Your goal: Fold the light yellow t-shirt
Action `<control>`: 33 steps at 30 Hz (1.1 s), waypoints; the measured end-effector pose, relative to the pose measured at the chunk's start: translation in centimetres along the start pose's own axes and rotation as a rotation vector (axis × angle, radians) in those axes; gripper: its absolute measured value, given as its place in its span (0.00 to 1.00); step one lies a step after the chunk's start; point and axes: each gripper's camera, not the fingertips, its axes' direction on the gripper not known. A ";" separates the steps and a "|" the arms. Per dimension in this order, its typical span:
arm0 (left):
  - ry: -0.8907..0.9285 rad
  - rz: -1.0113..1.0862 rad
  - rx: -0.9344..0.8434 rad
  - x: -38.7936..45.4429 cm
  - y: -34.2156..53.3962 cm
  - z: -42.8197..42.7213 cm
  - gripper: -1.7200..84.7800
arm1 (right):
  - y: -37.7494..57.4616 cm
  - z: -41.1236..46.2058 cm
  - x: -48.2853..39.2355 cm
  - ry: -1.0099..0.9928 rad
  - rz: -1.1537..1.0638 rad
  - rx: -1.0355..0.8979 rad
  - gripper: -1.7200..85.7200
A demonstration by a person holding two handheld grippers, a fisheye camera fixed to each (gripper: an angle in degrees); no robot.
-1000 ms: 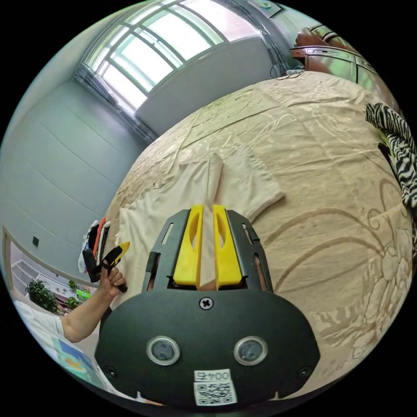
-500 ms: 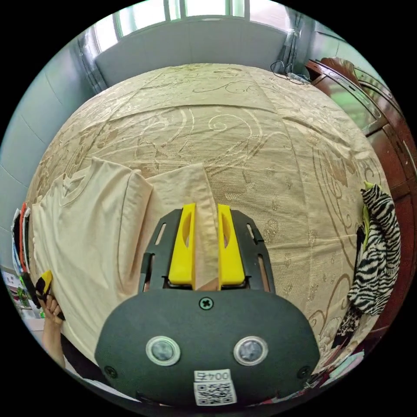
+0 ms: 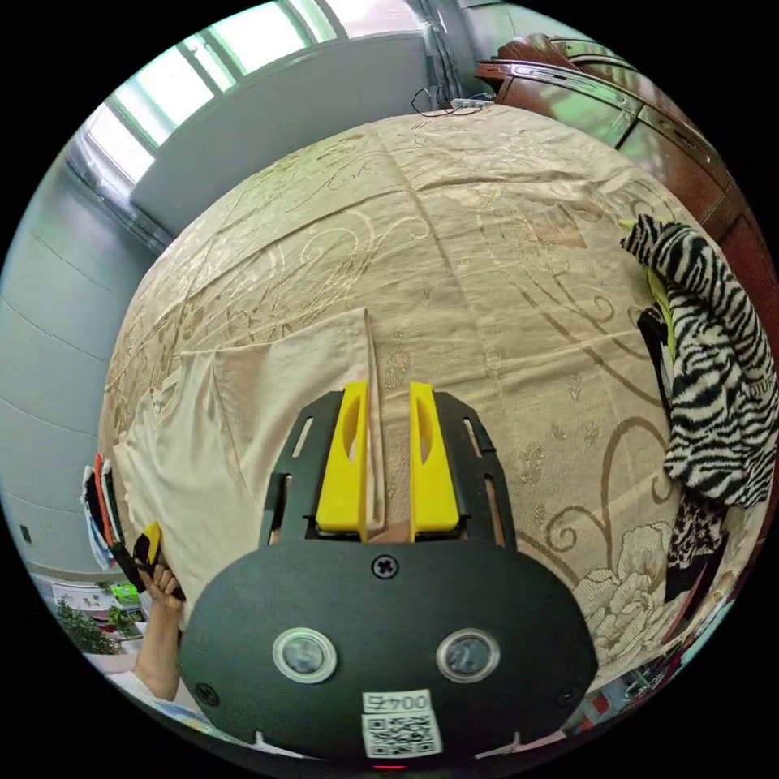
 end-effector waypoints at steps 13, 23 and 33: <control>0.013 -0.025 0.000 -1.6 1.5 -0.4 0.04 | 8.4 -3.1 -2.9 0.351 -0.078 0.111 0.02; 0.027 -0.029 0.003 -3.3 1.1 -1.5 0.04 | 10.3 -6.5 1.9 -0.160 0.141 0.139 0.16; 0.023 -0.031 0.002 -5.2 -1.0 -3.3 0.04 | 9.4 -8.5 -9.3 0.202 0.119 0.135 0.06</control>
